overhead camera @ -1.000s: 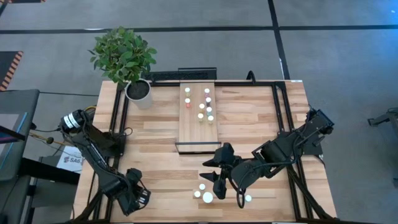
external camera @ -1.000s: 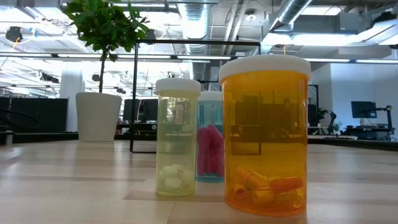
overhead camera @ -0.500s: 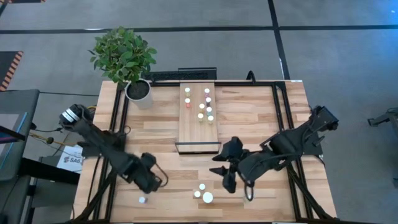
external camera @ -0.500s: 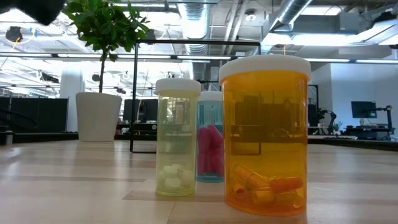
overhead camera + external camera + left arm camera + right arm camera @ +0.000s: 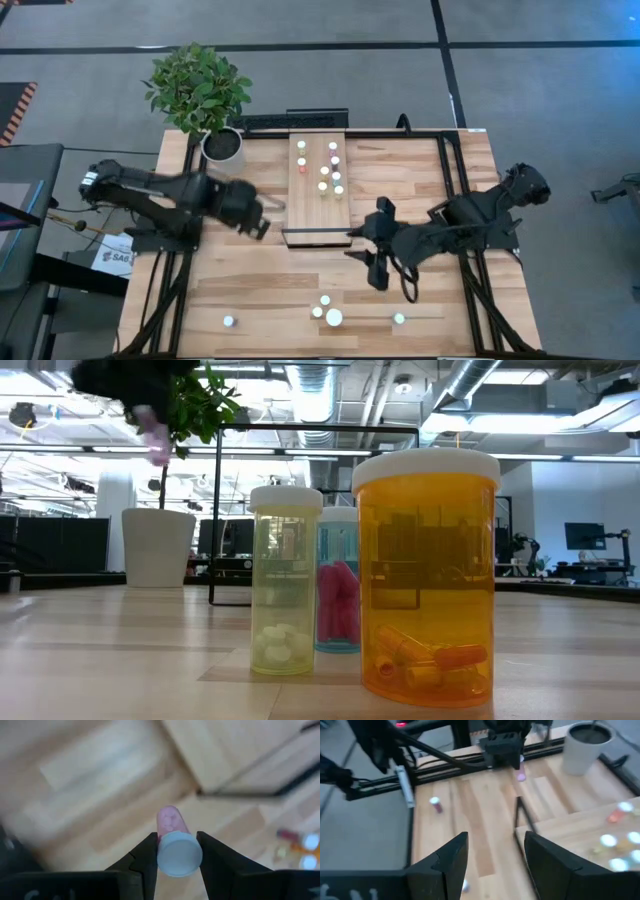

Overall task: Pick and place medicine bottles onto shelf by color
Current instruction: Put the pink pill bottle on the shelf

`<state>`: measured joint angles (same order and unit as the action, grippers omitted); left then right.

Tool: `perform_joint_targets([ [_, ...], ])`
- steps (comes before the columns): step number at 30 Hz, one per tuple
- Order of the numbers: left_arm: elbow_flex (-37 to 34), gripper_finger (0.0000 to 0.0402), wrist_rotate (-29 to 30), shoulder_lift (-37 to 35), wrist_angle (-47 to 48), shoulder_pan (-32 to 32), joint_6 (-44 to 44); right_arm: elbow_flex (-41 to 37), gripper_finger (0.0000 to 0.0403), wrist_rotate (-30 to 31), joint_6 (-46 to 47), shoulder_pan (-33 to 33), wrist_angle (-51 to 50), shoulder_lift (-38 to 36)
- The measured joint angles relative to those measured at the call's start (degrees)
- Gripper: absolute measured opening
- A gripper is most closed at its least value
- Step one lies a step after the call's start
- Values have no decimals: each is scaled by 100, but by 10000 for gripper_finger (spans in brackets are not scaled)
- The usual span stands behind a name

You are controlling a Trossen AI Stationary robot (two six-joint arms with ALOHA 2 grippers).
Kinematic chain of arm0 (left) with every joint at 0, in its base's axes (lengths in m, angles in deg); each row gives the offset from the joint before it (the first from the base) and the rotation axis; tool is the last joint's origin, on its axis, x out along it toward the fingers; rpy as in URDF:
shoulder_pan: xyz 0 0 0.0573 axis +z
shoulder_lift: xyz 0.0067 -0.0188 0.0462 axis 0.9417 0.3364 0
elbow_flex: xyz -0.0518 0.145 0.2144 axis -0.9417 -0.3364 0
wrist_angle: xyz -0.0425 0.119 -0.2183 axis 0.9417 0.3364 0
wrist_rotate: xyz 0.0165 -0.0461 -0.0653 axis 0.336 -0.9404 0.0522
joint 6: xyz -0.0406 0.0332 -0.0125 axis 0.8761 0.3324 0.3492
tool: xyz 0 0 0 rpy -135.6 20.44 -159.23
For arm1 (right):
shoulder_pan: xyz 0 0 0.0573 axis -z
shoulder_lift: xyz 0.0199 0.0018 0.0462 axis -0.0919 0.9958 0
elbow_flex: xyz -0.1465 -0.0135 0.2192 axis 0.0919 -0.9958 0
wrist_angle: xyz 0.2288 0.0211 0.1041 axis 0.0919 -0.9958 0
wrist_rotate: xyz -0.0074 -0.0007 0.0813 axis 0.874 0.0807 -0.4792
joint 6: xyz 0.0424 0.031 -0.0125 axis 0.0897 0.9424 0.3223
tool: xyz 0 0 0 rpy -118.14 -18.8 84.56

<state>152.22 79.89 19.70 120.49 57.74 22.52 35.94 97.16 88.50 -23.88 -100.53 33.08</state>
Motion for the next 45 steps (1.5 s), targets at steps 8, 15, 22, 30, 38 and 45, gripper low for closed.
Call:
perform_joint_targets([
  [8,561,105,-268,402,-113,1758,-2228,0,217,4,-205,762,-579,0],
  [15,972,104,-561,1206,-128,2552,-3592,0,217,7,-214,1499,-1259,0],
  [22,1522,104,-559,2201,-120,2915,-4913,0,217,183,-211,2102,-1428,0],
  [30,2060,104,-694,3129,-175,3130,-5733,0,217,712,-408,2261,-2074,0],
  [38,2518,104,-908,3669,-479,3251,-5710,-166,217,1043,-925,2388,-2305,-7],
  [45,2587,104,-939,3782,-528,3261,-5561,-1136,217,1025,-907,2751,-2007,-535],
])
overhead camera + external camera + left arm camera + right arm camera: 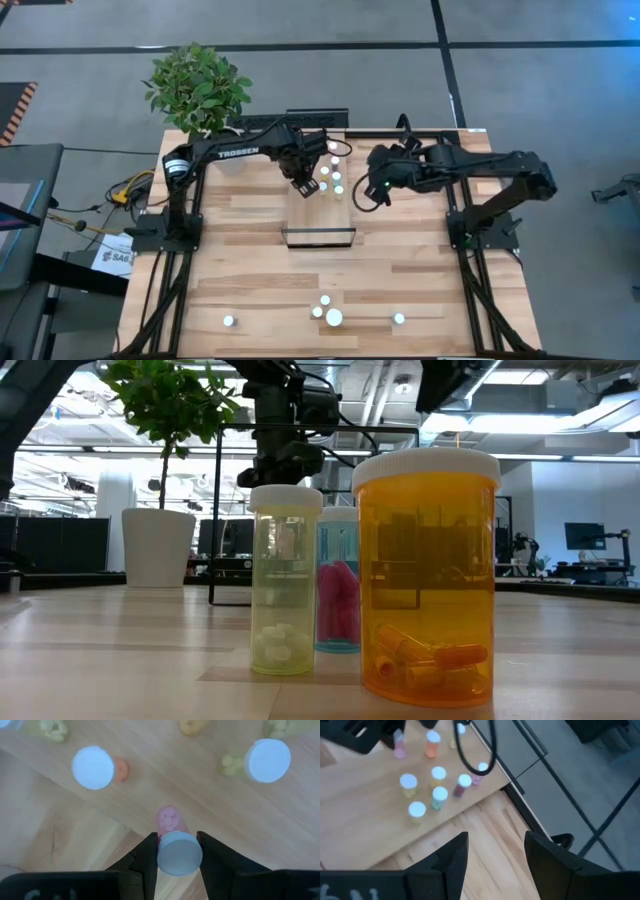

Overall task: Pick and place medicine bottles onto shelf by color
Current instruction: Put the pink pill bottle on the shelf

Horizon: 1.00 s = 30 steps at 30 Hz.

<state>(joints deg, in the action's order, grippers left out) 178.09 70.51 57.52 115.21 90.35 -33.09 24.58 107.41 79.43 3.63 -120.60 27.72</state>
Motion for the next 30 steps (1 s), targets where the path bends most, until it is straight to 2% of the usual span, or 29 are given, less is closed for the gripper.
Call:
perform_joint_targets([
  [3,-3,104,-29,0,1,4,48,-582,217,-152,-96,142,568,-417],
  [10,-4,104,-26,0,-39,4,112,-2103,217,-1068,-666,445,2494,-1621],
  [14,-5,106,-26,0,-142,18,146,-2694,217,-1196,-778,567,3189,-2043],
  [22,-15,108,-21,0,-98,11,258,-3060,217,-1368,-795,635,3387,-2166],
  [30,-74,109,123,102,-16,-44,349,-3071,217,-1363,-970,631,3524,-1980],
])
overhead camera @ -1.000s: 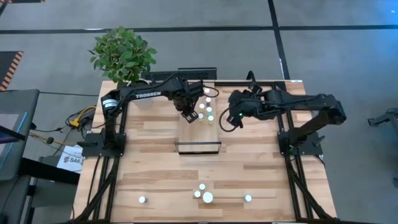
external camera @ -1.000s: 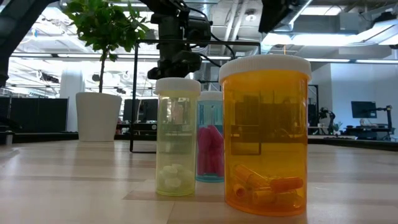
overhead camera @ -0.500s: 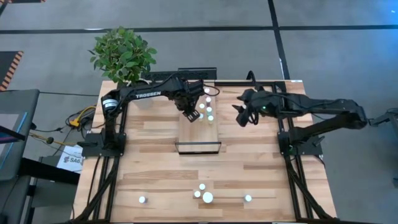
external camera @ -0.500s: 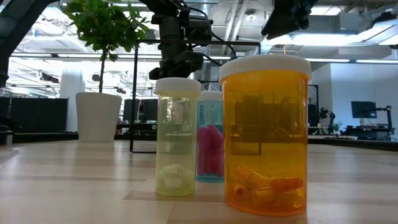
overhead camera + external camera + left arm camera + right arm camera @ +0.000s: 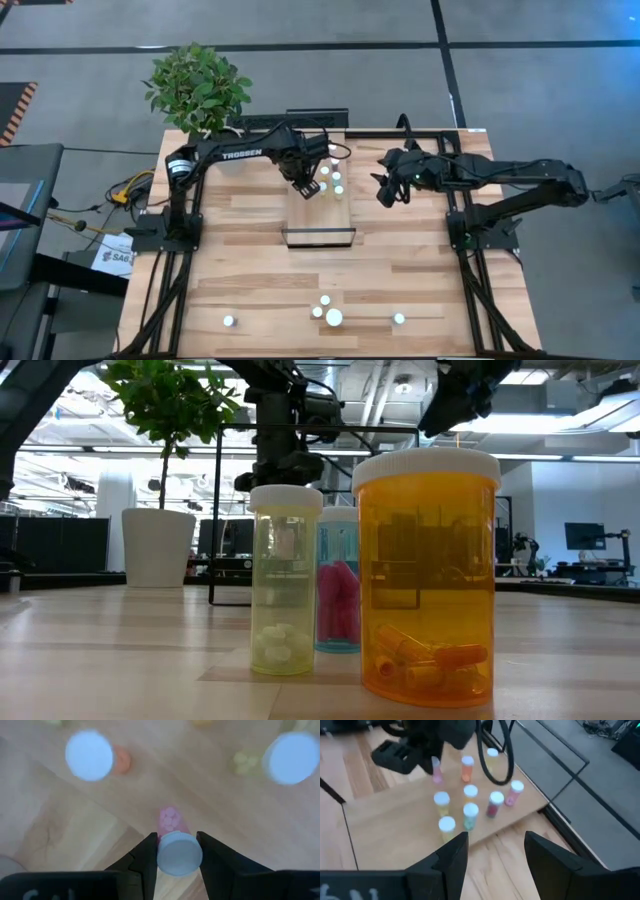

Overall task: Pick and place medicine bottles onto shelf by color
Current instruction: Put the pink pill bottle on the shelf

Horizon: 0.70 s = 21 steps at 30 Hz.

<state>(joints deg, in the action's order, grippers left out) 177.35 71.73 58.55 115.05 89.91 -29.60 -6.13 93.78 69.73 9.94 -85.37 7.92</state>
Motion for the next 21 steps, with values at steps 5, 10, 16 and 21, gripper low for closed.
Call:
perform_joint_targets([
  [5,10,109,-88,157,-86,-24,1,-2,217,1,-115,2,52,46],
  [10,17,110,-134,222,-218,-24,5,-3,217,2,-119,0,68,46],
  [16,17,110,-141,260,-205,-24,-1,-3,217,2,-118,0,67,46],
  [21,17,117,-143,269,-228,-24,-43,-3,217,2,-120,0,65,46],
])
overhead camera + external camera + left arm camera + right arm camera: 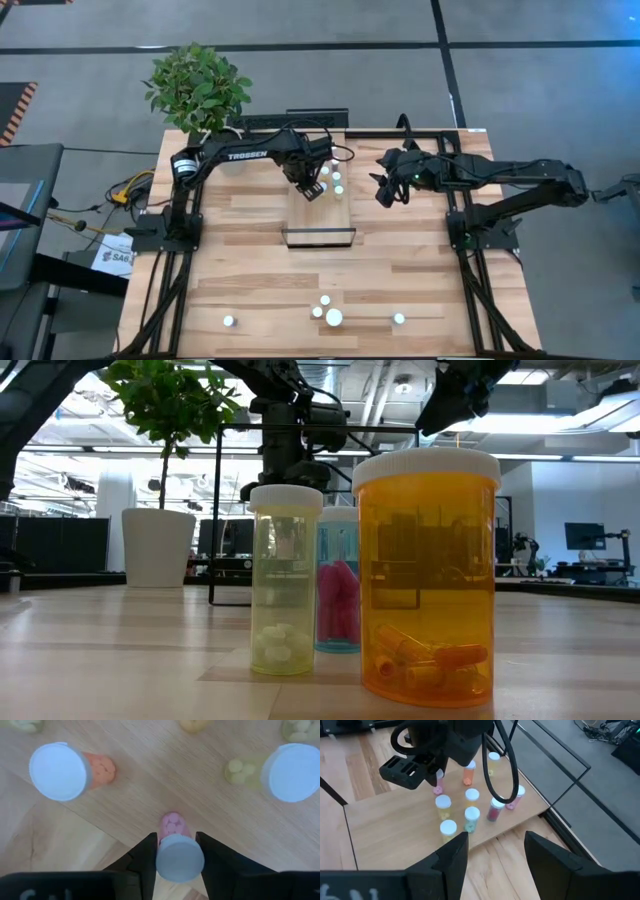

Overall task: Pick and place medicine bottles onto shelf by color
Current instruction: Put the pink pill bottle on the shelf, then put the left blue pill bottle on the shelf

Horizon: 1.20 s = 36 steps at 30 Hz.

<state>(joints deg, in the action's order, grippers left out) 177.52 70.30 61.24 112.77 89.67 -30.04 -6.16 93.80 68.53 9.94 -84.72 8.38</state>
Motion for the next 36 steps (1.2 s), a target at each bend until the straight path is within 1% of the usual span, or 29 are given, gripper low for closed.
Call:
perform_joint_targets([
  [6,26,147,1,5,37,0,-8,0,217,0,-1,0,-4,0],
  [11,275,174,1,7,138,29,-69,0,217,0,-1,0,-9,0],
  [14,528,180,39,7,431,70,-67,0,217,0,0,0,-26,0],
  [17,802,179,210,7,969,90,-67,0,217,0,0,0,-28,0],
  [20,1091,176,234,-17,1437,48,-69,1,217,0,9,-1,-28,0],
  [26,1217,174,293,-466,1392,-340,-153,4,217,0,420,-20,-28,-2],
  [29,1220,174,566,-765,1428,-580,-98,4,217,0,652,-114,-28,-2],
  [33,1226,174,905,-1180,1539,-989,111,4,217,-9,690,-337,-26,-2],
  [36,1225,174,1101,-1442,1638,-1391,493,7,217,-257,841,-582,-28,-2],
])
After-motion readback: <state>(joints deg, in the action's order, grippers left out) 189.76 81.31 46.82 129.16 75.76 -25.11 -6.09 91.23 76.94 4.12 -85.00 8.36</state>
